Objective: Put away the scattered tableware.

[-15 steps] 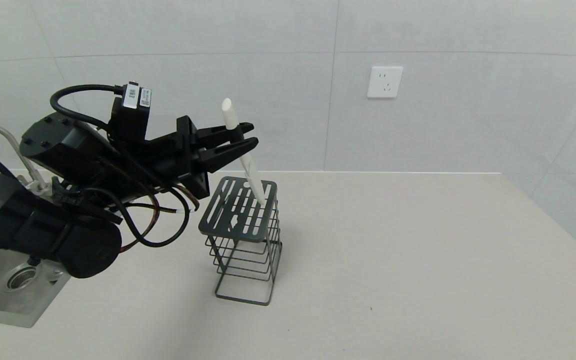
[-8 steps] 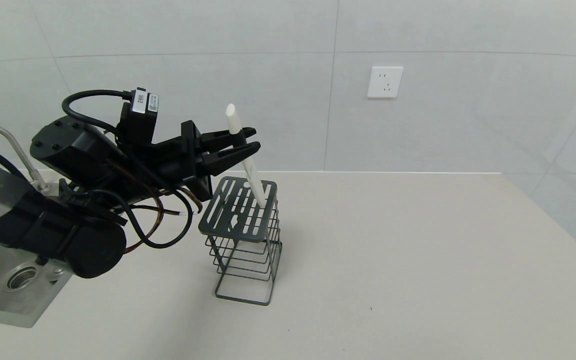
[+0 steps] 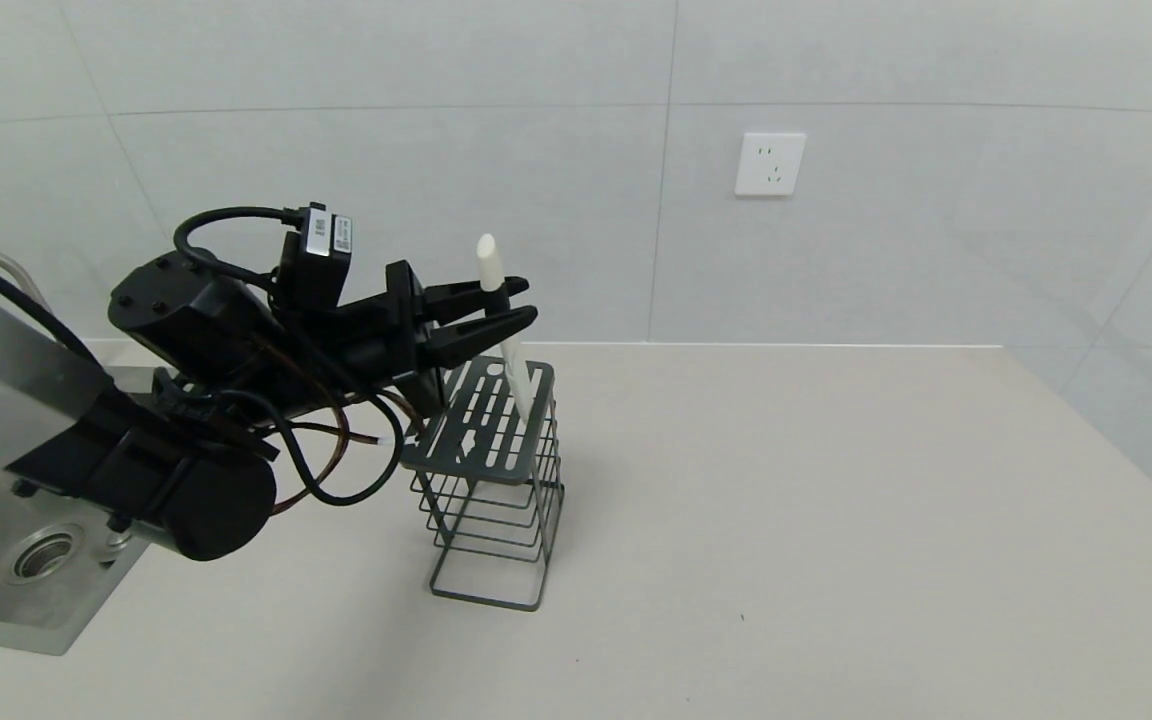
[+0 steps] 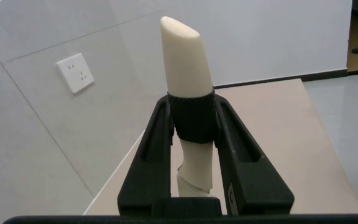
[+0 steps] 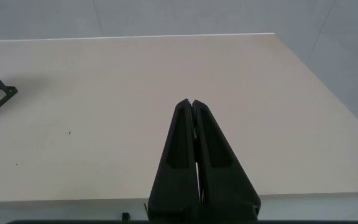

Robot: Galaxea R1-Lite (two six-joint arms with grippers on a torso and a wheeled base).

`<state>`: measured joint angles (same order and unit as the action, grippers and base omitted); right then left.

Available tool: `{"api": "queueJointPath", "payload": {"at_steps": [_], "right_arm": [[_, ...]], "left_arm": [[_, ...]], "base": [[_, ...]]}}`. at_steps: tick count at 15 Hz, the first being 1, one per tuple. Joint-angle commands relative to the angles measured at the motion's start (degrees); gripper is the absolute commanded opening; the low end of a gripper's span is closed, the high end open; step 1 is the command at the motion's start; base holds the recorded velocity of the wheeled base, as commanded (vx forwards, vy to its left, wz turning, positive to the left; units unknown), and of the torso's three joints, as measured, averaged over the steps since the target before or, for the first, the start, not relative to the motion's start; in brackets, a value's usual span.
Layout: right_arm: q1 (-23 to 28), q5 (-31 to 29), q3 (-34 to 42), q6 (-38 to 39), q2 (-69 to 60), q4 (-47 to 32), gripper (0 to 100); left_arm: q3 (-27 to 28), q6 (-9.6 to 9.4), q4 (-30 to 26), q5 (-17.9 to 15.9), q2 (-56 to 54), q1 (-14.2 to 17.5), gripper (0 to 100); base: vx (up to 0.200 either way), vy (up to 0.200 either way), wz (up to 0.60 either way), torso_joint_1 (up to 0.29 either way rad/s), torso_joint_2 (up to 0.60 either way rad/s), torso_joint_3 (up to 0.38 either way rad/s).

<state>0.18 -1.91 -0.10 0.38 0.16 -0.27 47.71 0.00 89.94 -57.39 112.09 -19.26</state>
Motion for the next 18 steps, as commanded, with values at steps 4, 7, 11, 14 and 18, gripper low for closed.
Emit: {"api": "queueJointPath", "payload": {"at_steps": [4,7,11,14,18], "right_arm": [[0.0,0.0,0.0,0.1,0.0,0.0,0],[0.0,0.0,0.0,0.1,0.0,0.0,0],[0.0,0.0,0.0,0.1,0.0,0.0,0],[0.0,0.0,0.0,0.1,0.0,0.0,0],[0.0,0.0,0.0,0.1,0.0,0.0,0]], "left_arm": [[-0.1,-1.23,0.1,0.2,3.3,0.0,0],[-0.1,-2.11,0.1,0.3,4.5,0.0,0],[-0.1,-2.20,0.1,0.3,5.2,0.0,0],[-0.1,-2.29,0.1,0.3,5.7,0.0,0],[-0.1,-3.16,0.1,0.3,7.0,-0.1,0]], "base": [[0.000,0.000,0.00,0.000,0.00,0.000],[0.000,0.000,0.00,0.000,0.00,0.000],[0.000,0.000,0.00,0.000,0.00,0.000],[0.000,0.000,0.00,0.000,0.00,0.000],[0.000,0.000,0.00,0.000,0.00,0.000]]}}
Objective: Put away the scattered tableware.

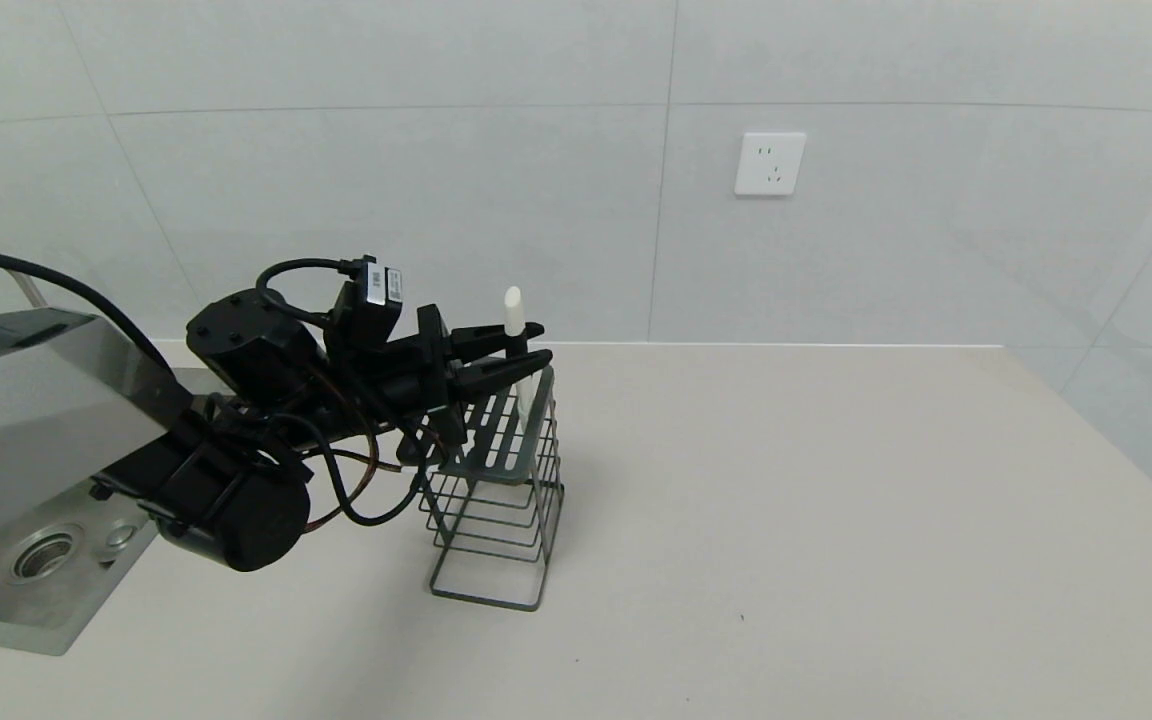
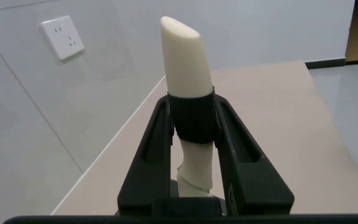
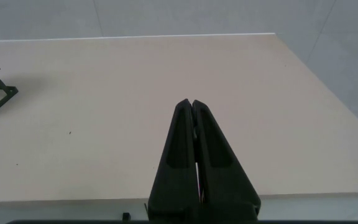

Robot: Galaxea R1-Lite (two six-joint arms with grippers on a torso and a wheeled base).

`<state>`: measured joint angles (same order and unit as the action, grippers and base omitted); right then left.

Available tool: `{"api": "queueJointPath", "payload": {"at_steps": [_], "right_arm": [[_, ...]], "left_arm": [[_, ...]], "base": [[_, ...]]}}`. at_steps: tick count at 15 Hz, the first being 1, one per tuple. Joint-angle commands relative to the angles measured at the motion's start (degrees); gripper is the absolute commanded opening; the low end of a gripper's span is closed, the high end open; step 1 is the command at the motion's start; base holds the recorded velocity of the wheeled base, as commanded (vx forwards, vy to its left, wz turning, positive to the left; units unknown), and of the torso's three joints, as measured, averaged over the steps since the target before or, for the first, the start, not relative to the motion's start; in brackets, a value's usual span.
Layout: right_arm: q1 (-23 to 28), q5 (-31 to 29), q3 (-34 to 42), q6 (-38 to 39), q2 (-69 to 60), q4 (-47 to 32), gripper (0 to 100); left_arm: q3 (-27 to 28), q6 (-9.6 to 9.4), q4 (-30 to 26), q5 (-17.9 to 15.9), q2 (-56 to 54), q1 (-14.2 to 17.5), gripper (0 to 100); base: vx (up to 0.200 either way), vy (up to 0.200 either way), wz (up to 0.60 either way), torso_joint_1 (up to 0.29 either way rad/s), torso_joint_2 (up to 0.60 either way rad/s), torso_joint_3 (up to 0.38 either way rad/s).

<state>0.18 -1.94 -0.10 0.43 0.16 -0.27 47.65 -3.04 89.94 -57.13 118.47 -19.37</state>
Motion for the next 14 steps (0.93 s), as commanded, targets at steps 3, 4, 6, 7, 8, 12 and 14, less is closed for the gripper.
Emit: {"api": "queueJointPath", "payload": {"at_steps": [3,4,6,7,8,12,14], "right_arm": [[0.0,0.0,0.0,0.0,0.0,0.0,0],[0.0,0.0,0.0,-0.1,0.0,0.0,0],[0.0,0.0,0.0,0.0,0.0,0.0,0],[0.0,0.0,0.0,0.0,0.0,0.0,0],[0.0,0.0,0.0,0.0,0.0,0.0,0],[0.0,0.0,0.0,-0.1,0.0,0.0,0],[0.0,0.0,0.0,0.0,0.0,0.0,0]], "left_arm": [[-0.1,-1.62,0.1,-0.1,1.9,0.1,0],[-0.1,-1.71,0.1,-0.1,2.2,0.0,0],[-0.1,-1.71,0.1,-0.1,2.3,0.0,0],[-0.3,-1.71,0.1,-0.1,2.3,0.0,0],[-0.5,-1.71,0.1,-0.1,2.4,0.0,0],[-1.8,-1.71,0.1,-0.1,2.5,0.0,0],[-2.6,-1.71,0.1,-0.1,2.5,0.0,100]], "base": [[0.000,0.000,0.00,0.000,0.00,0.000],[0.000,0.000,0.00,0.000,0.00,0.000],[0.000,0.000,0.00,0.000,0.00,0.000],[0.000,0.000,0.00,0.000,0.00,0.000],[0.000,0.000,0.00,0.000,0.00,0.000],[0.000,0.000,0.00,0.000,0.00,0.000],[0.000,0.000,0.00,0.000,0.00,0.000]]}}
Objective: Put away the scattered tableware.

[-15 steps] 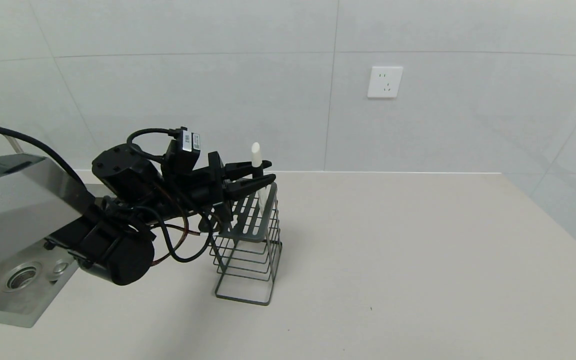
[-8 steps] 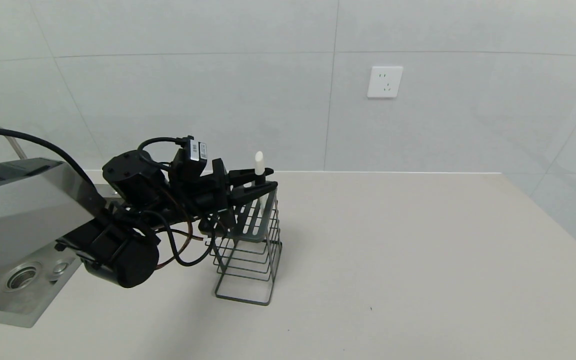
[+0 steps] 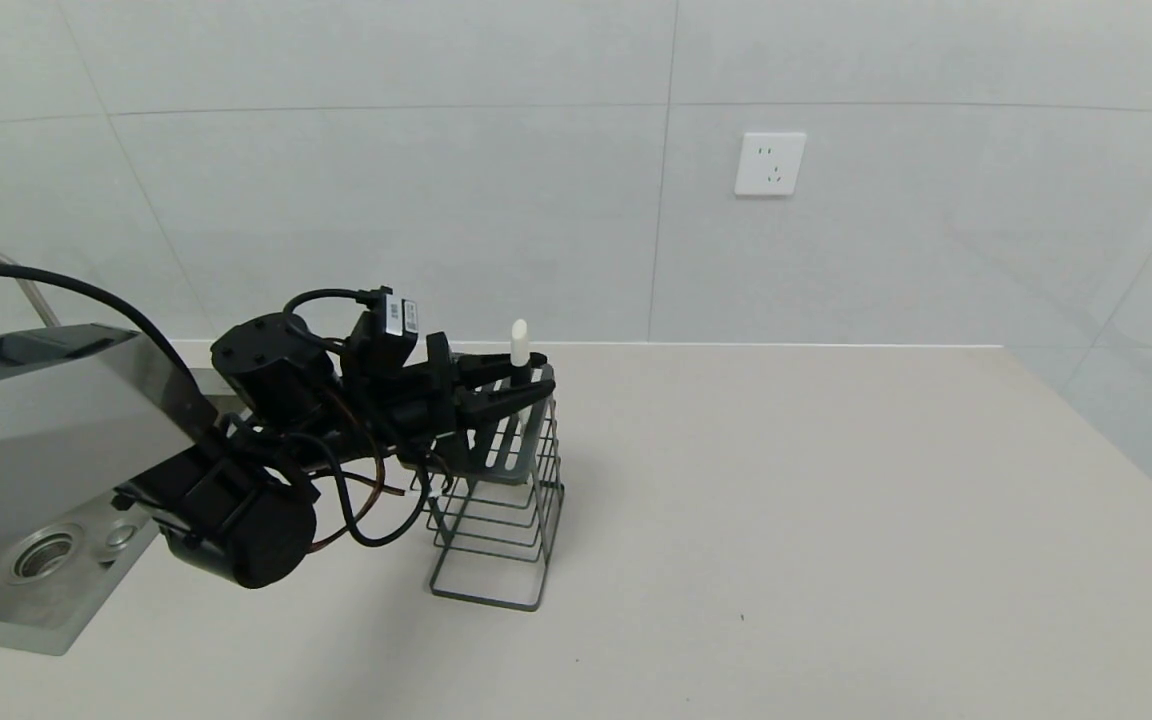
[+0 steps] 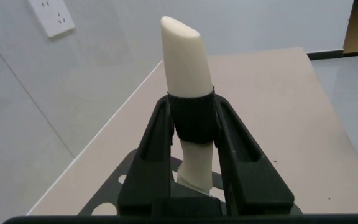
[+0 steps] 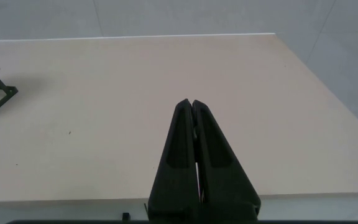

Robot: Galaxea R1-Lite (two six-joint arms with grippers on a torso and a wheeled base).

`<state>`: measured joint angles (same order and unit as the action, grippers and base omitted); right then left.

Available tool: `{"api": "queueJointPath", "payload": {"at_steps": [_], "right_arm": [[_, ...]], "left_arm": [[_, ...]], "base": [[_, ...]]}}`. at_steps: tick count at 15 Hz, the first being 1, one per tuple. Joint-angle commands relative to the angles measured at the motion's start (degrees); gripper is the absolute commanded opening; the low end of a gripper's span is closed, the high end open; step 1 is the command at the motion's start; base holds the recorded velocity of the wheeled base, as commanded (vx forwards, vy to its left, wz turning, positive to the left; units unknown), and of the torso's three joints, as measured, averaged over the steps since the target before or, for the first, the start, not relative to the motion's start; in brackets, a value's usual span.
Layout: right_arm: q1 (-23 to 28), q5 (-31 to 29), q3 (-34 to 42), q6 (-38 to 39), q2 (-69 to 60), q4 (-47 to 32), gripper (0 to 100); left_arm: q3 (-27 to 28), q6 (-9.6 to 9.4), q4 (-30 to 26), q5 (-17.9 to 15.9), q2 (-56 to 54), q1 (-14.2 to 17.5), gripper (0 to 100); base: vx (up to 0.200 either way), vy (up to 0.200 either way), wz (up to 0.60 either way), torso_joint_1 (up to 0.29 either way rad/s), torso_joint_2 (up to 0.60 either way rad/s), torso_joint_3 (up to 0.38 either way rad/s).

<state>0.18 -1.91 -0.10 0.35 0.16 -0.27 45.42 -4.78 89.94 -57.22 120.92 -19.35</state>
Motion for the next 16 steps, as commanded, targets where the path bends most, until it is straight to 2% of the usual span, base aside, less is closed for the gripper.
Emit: {"api": "queueJointPath", "payload": {"at_steps": [1,8,10,13,16], "right_arm": [[0.0,0.0,0.0,0.0,0.0,0.0,0],[0.0,0.0,0.0,0.0,0.0,0.0,0],[0.0,0.0,0.0,0.1,0.0,0.0,0],[0.0,0.0,0.0,0.1,0.0,0.0,0],[0.0,0.0,0.0,0.1,0.0,0.0,0]], "left_arm": [[-0.3,0.03,0.1,0.0,0.0,0.0,100],[0.3,0.03,0.1,0.2,0.0,0.6,100],[2.5,0.12,0.1,0.3,-1.9,1.9,100],[1.5,0.12,0.1,0.8,-8.8,2.3,100],[-3.8,0.65,0.1,6.1,-21.3,2.7,100]], "base": [[0.000,0.000,0.00,0.000,0.00,0.000],[0.000,0.000,0.00,0.000,0.00,0.000],[0.000,0.000,0.00,0.000,0.00,0.000],[0.000,0.000,0.00,0.000,0.00,0.000],[0.000,0.000,0.00,0.000,0.00,0.000]]}}
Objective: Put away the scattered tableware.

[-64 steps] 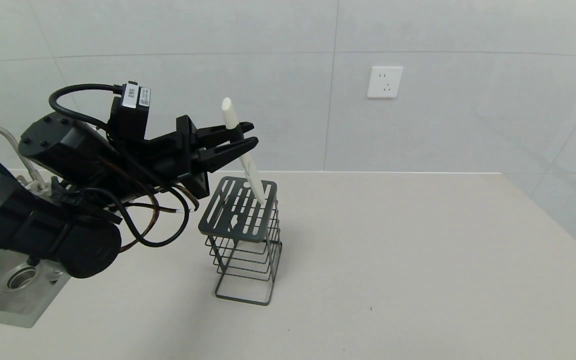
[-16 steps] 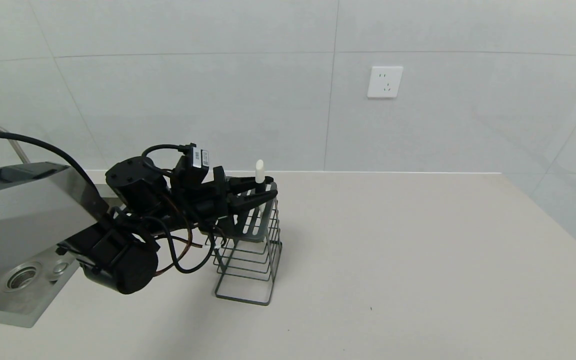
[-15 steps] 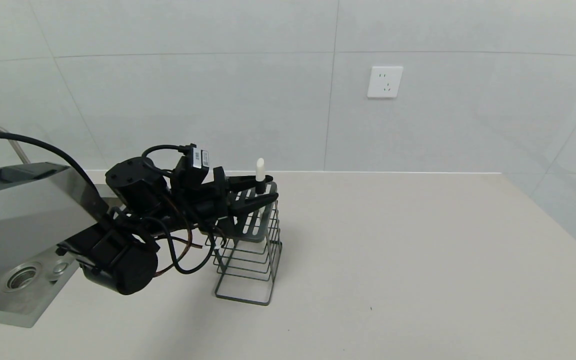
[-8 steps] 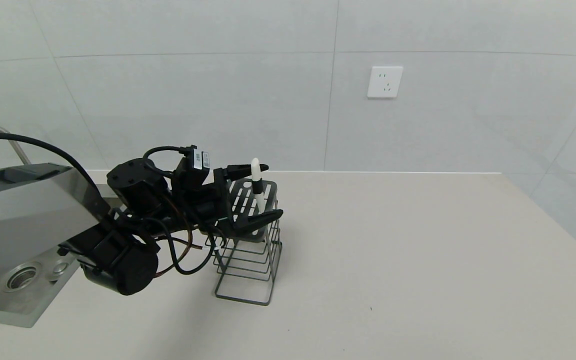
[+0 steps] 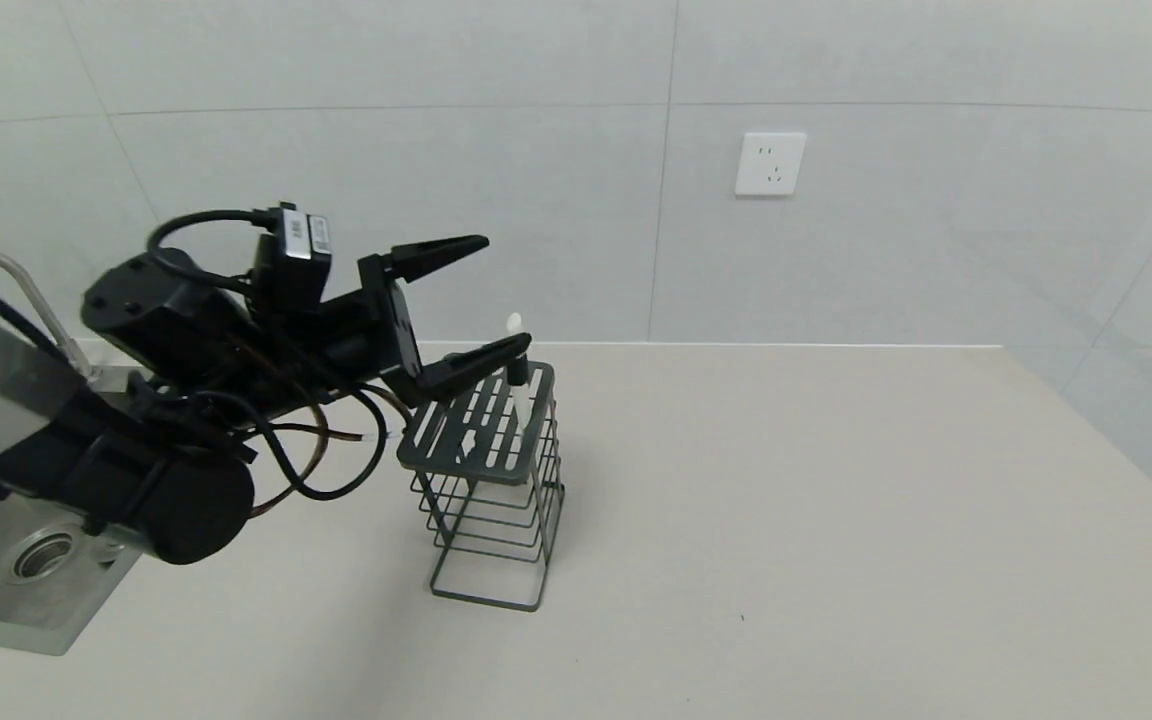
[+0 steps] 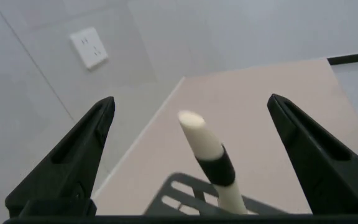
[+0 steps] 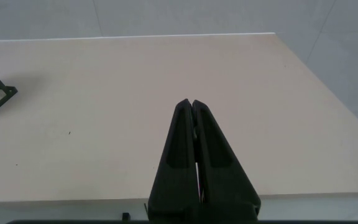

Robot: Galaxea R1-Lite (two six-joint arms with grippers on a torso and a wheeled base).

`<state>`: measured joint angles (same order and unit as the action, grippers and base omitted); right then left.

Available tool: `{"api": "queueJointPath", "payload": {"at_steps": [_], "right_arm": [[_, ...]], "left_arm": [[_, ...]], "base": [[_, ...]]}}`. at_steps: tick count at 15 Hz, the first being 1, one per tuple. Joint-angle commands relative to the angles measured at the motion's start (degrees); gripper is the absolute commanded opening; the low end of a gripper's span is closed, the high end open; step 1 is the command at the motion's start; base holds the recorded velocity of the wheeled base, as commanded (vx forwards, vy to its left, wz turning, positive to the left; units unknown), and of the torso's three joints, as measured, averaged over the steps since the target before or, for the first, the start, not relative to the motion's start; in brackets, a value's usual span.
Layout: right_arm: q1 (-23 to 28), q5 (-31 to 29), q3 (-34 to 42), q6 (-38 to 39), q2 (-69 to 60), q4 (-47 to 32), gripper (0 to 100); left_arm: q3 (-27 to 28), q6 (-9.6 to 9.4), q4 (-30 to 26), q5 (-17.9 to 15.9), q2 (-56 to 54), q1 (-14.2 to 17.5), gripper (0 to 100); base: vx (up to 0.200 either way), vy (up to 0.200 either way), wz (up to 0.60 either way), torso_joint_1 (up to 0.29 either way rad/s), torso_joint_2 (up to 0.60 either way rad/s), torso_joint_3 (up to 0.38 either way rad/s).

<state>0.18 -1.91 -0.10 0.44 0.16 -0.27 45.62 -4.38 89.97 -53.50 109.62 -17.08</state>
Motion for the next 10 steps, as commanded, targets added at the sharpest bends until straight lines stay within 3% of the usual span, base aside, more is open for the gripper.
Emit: {"api": "queueJointPath", "payload": {"at_steps": [1,3,5,7,8,10], "right_arm": [[0.0,0.0,0.0,0.0,0.0,0.0,0],[0.0,0.0,0.0,0.1,0.0,0.1,0],[0.0,0.0,0.0,0.1,0.0,0.0,0],[0.0,0.0,0.0,0.2,0.0,0.0,0],[0.0,0.0,0.0,0.2,0.0,0.0,0],[0.0,0.1,0.0,0.2,0.0,0.1,0]], "left_arm": [[-7.6,0.25,0.0,3.6,-15.1,0.8,100],[-20.7,0.86,0.0,7.9,-30.5,2.4,100],[-32.0,2.53,0.0,8.3,-44.0,6.5,100],[-39.0,4.46,0.0,8.4,-54.3,9.6,100],[-43.5,6.40,-3.8,8.6,-65.2,11.7,100],[-45.6,7.54,-15.8,8.8,-78.3,13.2,100]], "base": [[0.000,0.000,0.00,0.000,0.00,0.000],[0.000,0.000,0.00,0.000,0.00,0.000],[0.000,0.000,0.00,0.000,0.00,0.000],[0.000,0.000,0.00,0.000,0.00,0.000],[0.000,0.000,0.00,0.000,0.00,0.000],[0.000,0.000,0.00,0.000,0.00,0.000]]}}
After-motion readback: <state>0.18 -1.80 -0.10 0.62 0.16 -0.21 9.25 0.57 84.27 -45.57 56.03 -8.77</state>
